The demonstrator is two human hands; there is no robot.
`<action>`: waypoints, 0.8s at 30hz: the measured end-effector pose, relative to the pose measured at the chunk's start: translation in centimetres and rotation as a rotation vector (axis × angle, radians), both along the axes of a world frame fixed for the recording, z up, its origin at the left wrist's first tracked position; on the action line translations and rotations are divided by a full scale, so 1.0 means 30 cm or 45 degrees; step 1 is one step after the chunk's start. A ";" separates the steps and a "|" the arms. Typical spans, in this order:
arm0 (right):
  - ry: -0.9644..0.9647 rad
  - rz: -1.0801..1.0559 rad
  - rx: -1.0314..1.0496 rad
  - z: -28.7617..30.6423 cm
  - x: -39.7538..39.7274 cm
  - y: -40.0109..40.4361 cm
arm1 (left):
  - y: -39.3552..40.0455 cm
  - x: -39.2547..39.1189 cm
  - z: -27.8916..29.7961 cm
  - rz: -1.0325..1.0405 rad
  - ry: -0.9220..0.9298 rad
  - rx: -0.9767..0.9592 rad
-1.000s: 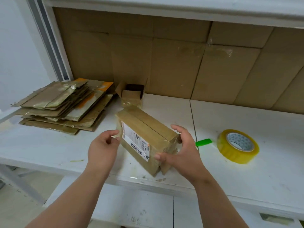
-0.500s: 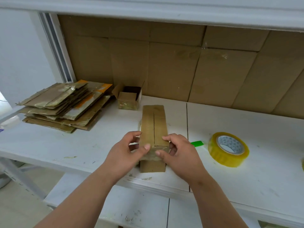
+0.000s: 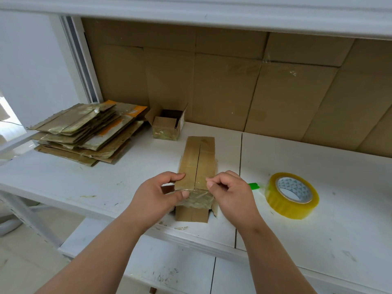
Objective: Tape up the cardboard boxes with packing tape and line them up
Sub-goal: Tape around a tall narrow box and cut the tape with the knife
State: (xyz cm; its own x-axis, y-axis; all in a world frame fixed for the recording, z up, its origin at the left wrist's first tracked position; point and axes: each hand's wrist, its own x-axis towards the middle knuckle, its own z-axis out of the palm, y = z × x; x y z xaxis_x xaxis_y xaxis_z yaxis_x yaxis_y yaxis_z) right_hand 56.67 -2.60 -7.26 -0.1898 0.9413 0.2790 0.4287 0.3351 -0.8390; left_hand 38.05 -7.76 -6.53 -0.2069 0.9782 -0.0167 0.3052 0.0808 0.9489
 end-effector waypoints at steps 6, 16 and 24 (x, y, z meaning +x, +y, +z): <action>0.011 0.107 -0.042 -0.009 0.011 -0.015 | -0.002 0.007 -0.010 0.010 0.148 0.026; 0.051 0.101 0.006 -0.014 0.003 -0.015 | -0.011 0.030 -0.067 0.124 -0.117 -0.014; 0.158 0.097 -0.236 -0.011 -0.015 -0.039 | 0.015 0.041 -0.054 0.265 -0.575 -0.149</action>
State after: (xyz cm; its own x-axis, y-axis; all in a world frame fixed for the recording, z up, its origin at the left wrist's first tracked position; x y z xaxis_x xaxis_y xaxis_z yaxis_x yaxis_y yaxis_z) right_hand 56.22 -3.78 -7.60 -0.2375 0.9629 0.1282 0.2979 0.1978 -0.9339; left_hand 39.28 -7.32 -8.16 -0.3439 0.9033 -0.2567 -0.1675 0.2100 0.9633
